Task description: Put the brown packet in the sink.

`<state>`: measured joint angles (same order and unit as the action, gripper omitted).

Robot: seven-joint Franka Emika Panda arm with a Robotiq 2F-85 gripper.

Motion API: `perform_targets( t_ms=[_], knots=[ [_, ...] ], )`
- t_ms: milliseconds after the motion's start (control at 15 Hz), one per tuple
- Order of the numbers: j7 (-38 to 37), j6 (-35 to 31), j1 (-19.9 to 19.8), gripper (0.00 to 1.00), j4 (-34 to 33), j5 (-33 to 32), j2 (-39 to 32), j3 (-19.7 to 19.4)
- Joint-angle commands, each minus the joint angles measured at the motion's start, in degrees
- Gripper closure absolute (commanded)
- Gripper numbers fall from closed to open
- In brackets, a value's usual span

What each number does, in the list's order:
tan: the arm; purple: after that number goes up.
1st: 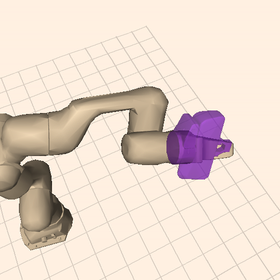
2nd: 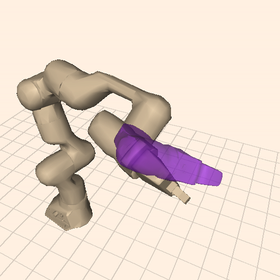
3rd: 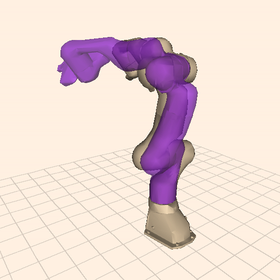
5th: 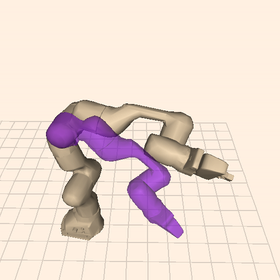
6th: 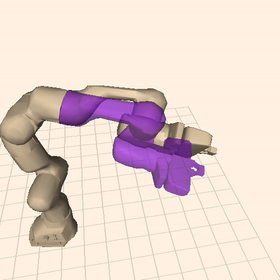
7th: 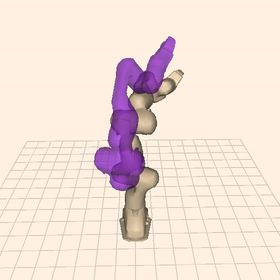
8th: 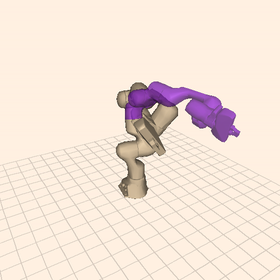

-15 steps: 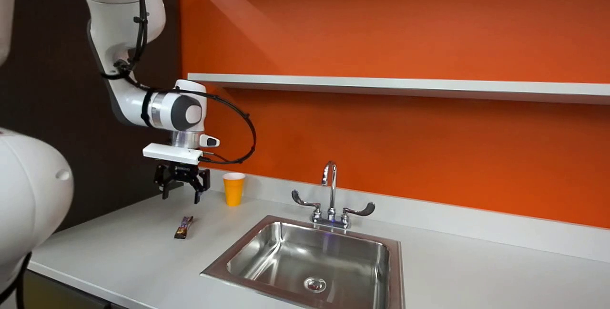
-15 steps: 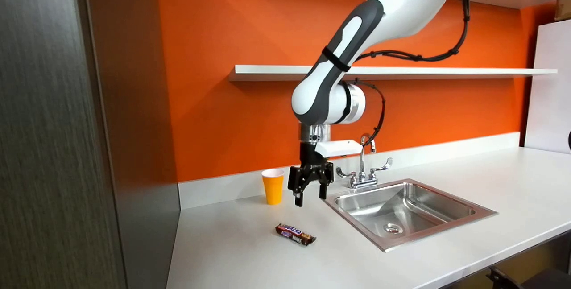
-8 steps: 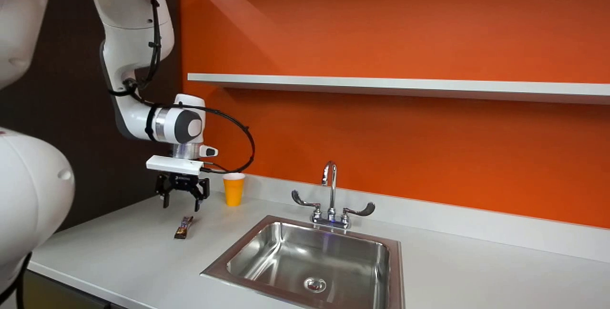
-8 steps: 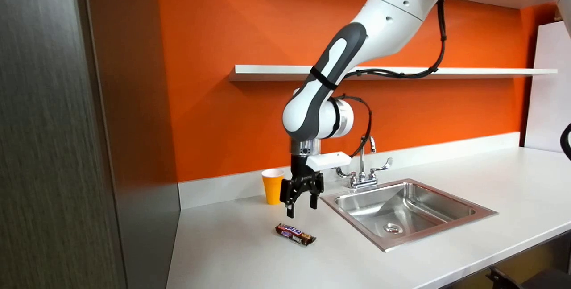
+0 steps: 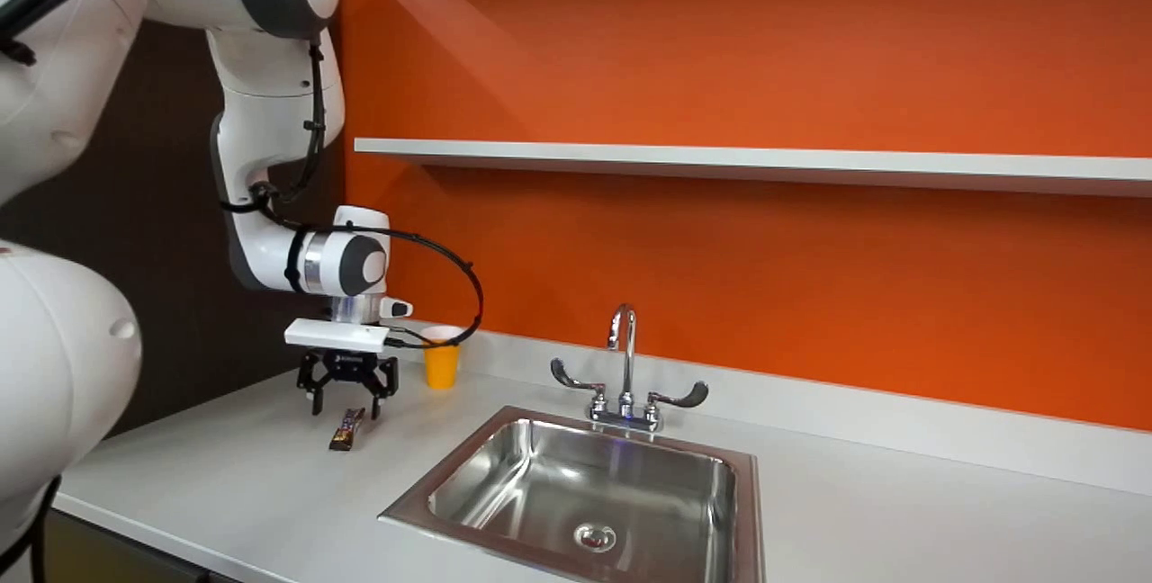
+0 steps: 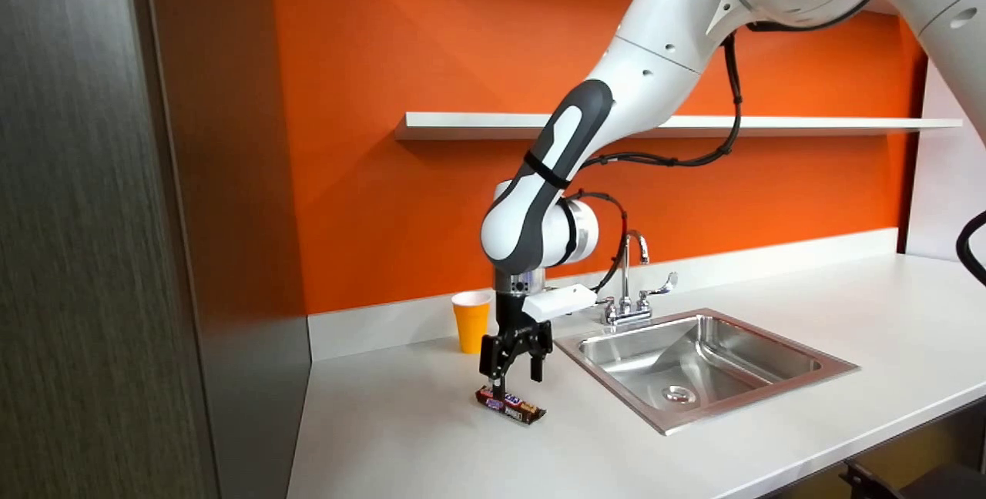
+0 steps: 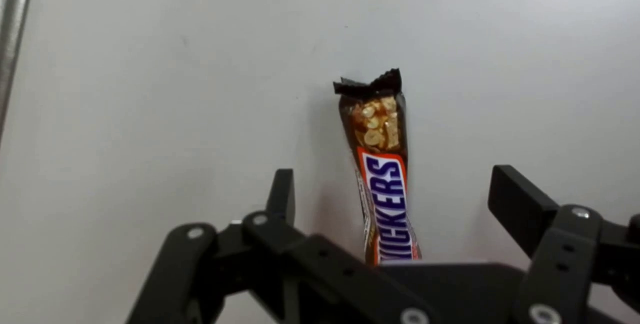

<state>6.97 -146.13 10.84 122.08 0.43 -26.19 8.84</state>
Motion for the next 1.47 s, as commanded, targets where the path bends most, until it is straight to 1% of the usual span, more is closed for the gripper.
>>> perform_targets(
  t_ms=[0, 467, 1400],
  knots=[
    [-0.8, 0.1, 0.5, 0.0, -1.5, -2.7, -1.3, -0.2],
    [-0.9, -0.1, 1.4, 0.0, -1.3, -5.0, -2.2, -0.1],
    [-1.5, -1.2, 2.9, 0.0, -2.2, -4.9, -4.0, 0.1]
  ],
)
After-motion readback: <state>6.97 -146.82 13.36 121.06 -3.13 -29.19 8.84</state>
